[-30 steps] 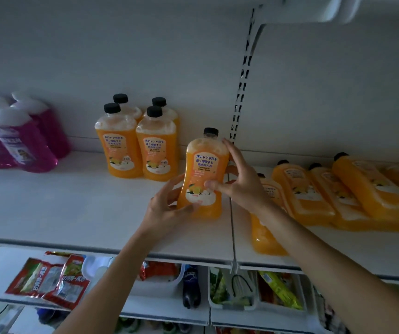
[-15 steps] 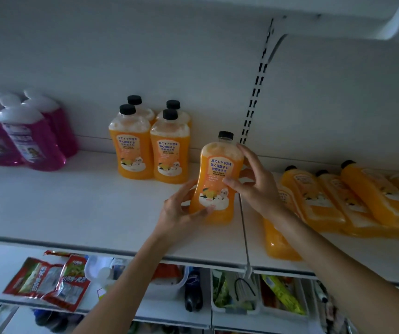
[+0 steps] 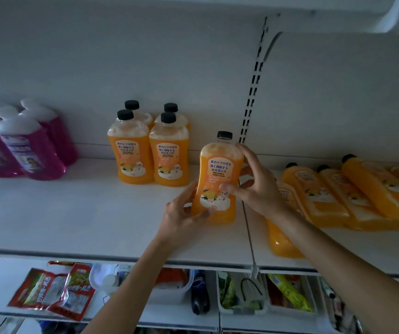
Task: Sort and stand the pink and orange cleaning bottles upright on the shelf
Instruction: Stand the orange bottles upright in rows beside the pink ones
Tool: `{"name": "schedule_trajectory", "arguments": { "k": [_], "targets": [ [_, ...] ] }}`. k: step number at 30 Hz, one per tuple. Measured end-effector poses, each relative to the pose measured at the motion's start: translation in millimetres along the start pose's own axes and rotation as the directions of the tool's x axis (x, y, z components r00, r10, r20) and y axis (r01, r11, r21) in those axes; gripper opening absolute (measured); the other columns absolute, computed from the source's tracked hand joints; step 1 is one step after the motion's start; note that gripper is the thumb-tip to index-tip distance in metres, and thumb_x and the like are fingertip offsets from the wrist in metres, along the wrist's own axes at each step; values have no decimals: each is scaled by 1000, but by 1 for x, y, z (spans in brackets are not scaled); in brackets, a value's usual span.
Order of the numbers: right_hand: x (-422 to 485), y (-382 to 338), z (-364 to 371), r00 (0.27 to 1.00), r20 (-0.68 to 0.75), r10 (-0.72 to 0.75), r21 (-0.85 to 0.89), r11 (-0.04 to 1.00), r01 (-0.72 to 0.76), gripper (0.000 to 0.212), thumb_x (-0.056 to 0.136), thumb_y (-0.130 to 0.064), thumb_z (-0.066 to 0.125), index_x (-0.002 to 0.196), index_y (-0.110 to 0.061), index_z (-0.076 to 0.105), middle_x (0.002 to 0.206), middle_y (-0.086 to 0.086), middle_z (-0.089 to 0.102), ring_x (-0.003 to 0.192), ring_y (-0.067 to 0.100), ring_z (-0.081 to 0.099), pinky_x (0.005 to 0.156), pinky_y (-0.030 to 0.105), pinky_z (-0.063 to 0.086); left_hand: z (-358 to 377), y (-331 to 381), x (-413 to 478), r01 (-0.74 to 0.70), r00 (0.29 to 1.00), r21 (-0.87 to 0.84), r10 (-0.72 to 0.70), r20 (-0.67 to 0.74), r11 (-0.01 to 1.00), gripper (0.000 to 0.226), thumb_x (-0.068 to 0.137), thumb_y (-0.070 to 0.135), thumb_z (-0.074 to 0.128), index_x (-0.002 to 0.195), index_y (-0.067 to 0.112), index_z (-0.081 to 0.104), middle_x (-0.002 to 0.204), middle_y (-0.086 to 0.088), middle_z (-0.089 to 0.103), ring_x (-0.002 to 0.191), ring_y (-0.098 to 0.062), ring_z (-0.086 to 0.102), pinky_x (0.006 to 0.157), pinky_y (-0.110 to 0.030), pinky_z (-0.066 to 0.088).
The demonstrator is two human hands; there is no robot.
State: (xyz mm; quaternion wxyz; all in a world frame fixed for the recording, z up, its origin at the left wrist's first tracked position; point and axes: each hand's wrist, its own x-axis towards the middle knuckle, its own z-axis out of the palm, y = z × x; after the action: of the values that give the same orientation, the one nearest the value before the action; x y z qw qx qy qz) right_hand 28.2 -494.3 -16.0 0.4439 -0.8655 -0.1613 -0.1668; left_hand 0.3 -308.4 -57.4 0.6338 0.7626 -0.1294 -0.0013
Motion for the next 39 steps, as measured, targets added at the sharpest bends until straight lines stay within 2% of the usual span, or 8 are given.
{"name": "schedule_trajectory", "arguments": {
  "k": [6, 9, 11, 16, 20, 26, 36, 39],
  "targets": [
    [7, 1, 6, 992, -19, -123, -124, 985, 120, 85, 73, -30, 78, 139, -14, 28, 132, 7, 43, 110, 10, 48, 81, 15, 47, 5, -7, 4, -49, 997, 62, 53, -64, 997, 48, 80, 21, 71, 123, 28, 50, 115, 1, 60, 101, -11, 62, 81, -34, 56],
    [10, 0, 4, 992, -23, -128, -178, 977, 122, 85, 73, -23, 78, 139, -12, 26, 133, 8, 40, 111, 7, 43, 78, 2, 41, 6, -13, 7, -94, 975, 364, 159, -152, 927, 50, 78, 24, 68, 125, 13, 53, 120, -5, 58, 102, -18, 59, 81, -31, 52],
    [14, 1, 2, 993, -29, -116, -199, 974, 108, 85, 73, -18, 79, 138, -11, 25, 134, 8, 37, 113, 7, 41, 82, 6, 41, 6, -10, 8, -65, 961, 477, 184, -208, 877, 37, 80, 11, 66, 117, 10, 59, 119, -7, 58, 104, -23, 57, 81, -26, 44],
    [28, 3, 4, 997, -26, -71, -256, 965, 62, 82, 75, -13, 77, 138, -11, 24, 138, 10, 34, 111, 4, 38, 71, -1, 37, 12, -10, 8, -29, 997, 740, 76, -31, 672, 33, 84, 30, 58, 116, 25, 60, 129, 6, 52, 119, -18, 40, 96, -27, 27],
    [42, 4, 16, 996, -66, -64, -256, 966, 46, 82, 77, -10, 74, 141, -11, 22, 141, 13, 31, 111, 3, 36, 77, 2, 37, 10, -11, 8, -20, 998, 755, 57, -23, 656, 35, 84, 35, 56, 119, 30, 57, 132, 7, 47, 121, -16, 35, 97, -28, 23],
    [66, 11, 33, 987, -134, -87, -339, 940, 36, 81, 76, -14, 75, 141, -10, 27, 133, 16, 38, 118, 23, 47, 87, 32, 52, 13, -14, 6, -38, 998, 758, 56, 1, 651, 46, 78, 46, 47, 120, 29, 57, 130, 6, 48, 120, -17, 36, 97, -29, 24],
    [94, 11, 41, 986, -158, -44, -717, 692, -84, 88, 74, -29, 77, 142, -15, 22, 126, 15, 43, 115, 31, 45, 90, 42, 42, 11, -6, 5, -48, 999, 733, 41, 28, 679, 51, 67, 53, 43, 111, 36, 61, 128, 12, 48, 122, -13, 33, 98, -27, 18],
    [95, 5, 37, 992, -122, 4, -703, 706, -90, 91, 74, -29, 78, 142, -15, 19, 123, 16, 43, 112, 32, 46, 87, 43, 43, 12, -4, 3, -141, 990, 756, 79, 118, 639, 49, 69, 49, 43, 112, 32, 61, 127, 11, 49, 121, -14, 37, 101, -29, 20]
  ]
}}
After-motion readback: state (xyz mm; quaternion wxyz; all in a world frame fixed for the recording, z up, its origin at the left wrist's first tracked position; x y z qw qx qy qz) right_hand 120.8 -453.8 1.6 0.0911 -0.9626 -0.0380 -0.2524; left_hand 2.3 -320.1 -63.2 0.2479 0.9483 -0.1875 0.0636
